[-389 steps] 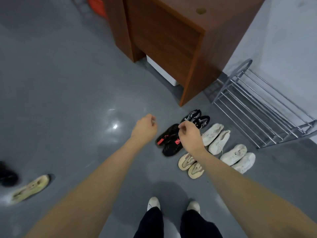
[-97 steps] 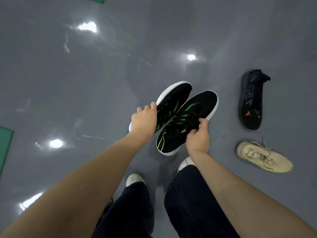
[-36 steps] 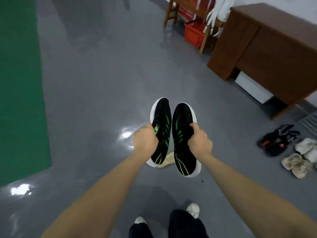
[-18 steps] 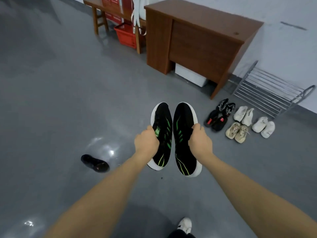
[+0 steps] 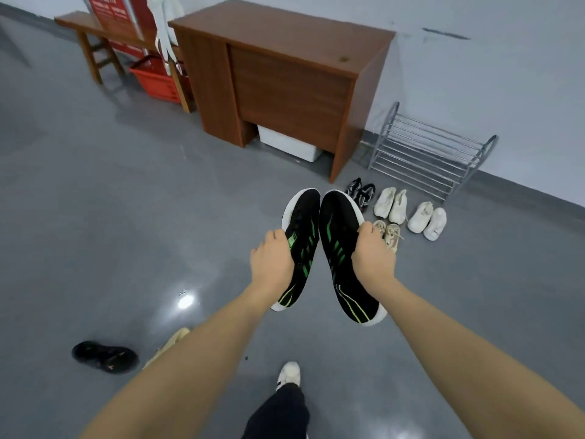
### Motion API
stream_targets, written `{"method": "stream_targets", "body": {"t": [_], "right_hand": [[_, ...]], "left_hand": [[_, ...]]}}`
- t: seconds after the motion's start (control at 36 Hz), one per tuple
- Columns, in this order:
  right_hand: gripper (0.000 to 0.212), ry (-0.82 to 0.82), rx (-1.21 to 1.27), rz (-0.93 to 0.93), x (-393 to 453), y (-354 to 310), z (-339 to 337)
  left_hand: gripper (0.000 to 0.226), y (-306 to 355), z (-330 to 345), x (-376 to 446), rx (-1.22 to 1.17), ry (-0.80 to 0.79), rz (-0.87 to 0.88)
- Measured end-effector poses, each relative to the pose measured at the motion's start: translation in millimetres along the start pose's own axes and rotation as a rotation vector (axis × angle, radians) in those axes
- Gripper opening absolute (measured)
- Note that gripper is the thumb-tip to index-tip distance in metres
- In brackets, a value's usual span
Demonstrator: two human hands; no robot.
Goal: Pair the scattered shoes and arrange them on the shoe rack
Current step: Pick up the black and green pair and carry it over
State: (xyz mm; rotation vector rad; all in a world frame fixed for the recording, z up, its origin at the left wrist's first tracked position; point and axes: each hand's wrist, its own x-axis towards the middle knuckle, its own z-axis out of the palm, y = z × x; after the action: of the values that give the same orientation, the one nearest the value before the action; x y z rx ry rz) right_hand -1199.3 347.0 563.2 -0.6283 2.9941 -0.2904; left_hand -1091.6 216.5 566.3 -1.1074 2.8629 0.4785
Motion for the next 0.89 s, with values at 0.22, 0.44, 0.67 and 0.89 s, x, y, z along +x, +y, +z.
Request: {"method": "stream_targets", "body": {"t": [0.22,0.44,0.67,0.89], "right_hand": [[0.021,-0.009,-0.005,0.061,87.0,52.2,-1.8],[0.020,-0.044,0.063,0.177,192.3,101.7,-5.1],[0.018,-0.066,0.142,0.298,256.1,163.7,-6.3],[0.019,-0.047,-0.069,0.196,327.6,244.1,-13.4]], "left_hand": [[0.023,65.9,21.2,81.5,-0.047,-0.028,0.033],[0.018,142.4,35.7,171.4,-0.082,-0.082,0.050],[0.020,215.0,53.4,230.0,-0.085,-0.120,0.072],[0.018,309.7,84.1,279.4,-0.130,-0.101,0.066]]}}
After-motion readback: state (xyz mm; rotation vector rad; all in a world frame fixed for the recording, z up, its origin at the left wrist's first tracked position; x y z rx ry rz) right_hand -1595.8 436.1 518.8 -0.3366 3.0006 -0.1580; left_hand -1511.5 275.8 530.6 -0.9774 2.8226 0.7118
